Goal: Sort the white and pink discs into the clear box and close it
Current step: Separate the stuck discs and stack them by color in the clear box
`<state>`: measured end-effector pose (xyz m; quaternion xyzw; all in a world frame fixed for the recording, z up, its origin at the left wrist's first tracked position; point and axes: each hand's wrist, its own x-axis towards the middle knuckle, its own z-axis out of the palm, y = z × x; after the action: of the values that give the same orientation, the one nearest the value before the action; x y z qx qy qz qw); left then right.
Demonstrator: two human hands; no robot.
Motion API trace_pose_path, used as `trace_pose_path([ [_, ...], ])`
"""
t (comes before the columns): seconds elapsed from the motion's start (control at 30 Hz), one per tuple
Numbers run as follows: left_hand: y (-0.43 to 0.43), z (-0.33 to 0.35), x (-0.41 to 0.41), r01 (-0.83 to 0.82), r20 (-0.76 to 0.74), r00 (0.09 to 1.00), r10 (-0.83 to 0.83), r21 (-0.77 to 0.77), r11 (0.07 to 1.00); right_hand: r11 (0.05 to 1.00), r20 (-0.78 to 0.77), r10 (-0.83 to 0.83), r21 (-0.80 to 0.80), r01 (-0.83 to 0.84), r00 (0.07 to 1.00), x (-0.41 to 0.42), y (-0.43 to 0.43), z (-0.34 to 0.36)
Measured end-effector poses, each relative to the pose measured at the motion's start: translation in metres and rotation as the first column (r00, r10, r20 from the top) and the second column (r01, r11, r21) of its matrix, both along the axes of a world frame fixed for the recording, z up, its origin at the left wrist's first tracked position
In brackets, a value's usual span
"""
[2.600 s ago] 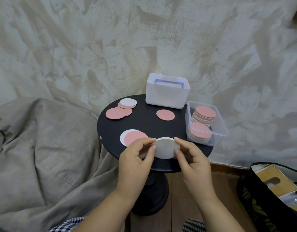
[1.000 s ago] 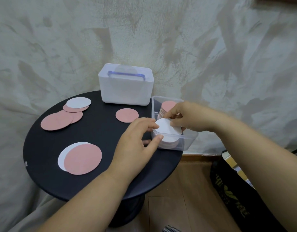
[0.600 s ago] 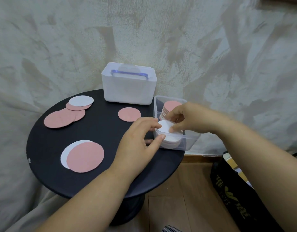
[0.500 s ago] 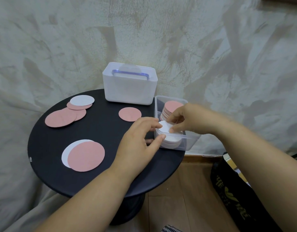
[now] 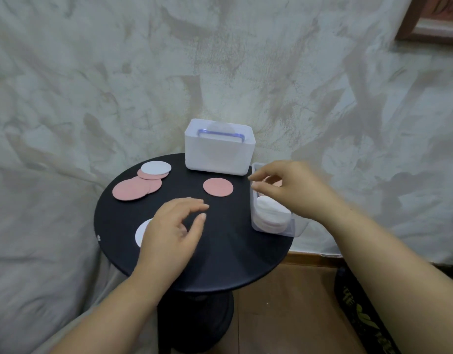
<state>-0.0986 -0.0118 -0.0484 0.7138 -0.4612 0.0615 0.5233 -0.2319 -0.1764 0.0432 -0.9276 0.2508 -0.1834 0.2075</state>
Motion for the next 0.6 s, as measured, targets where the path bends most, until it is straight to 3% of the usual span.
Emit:
trace_pose_path([
  [0.13,0.031,-0.006,0.020,-0.095,0.167,0.983,0.074,0.126,0.987,0.991,0.065,0.123,0.047,-0.126,0.990,0.023,0.034,-0.009],
  [0.23,0.045,-0.022,0.021,-0.080,0.326,0.944,-0.042,0.351,0.933,0.976,0.030,0.200,0.081,-0.202,0.979,0.048,0.052,-0.030],
  [0.33,0.052,-0.032,0.019,-0.075,0.483,0.859,-0.172,0.452,0.889,0.975,-0.034,0.129,0.188,-0.121,0.991,0.072,0.053,-0.055],
  [0.47,0.057,-0.034,0.023,-0.036,0.481,0.849,-0.219,0.466,0.884,0.998,-0.196,-0.063,0.005,0.065,0.979,0.091,0.031,-0.083],
  [0.53,0.059,-0.035,0.023,-0.026,0.473,0.854,-0.218,0.457,0.889,0.997,-0.292,-0.069,-0.052,0.056,0.954,0.089,0.030,-0.088],
  [0.6,0.059,-0.034,0.021,-0.015,0.456,0.867,-0.201,0.428,0.904,0.998,-0.290,-0.023,-0.066,0.004,0.957,0.077,0.039,-0.091],
])
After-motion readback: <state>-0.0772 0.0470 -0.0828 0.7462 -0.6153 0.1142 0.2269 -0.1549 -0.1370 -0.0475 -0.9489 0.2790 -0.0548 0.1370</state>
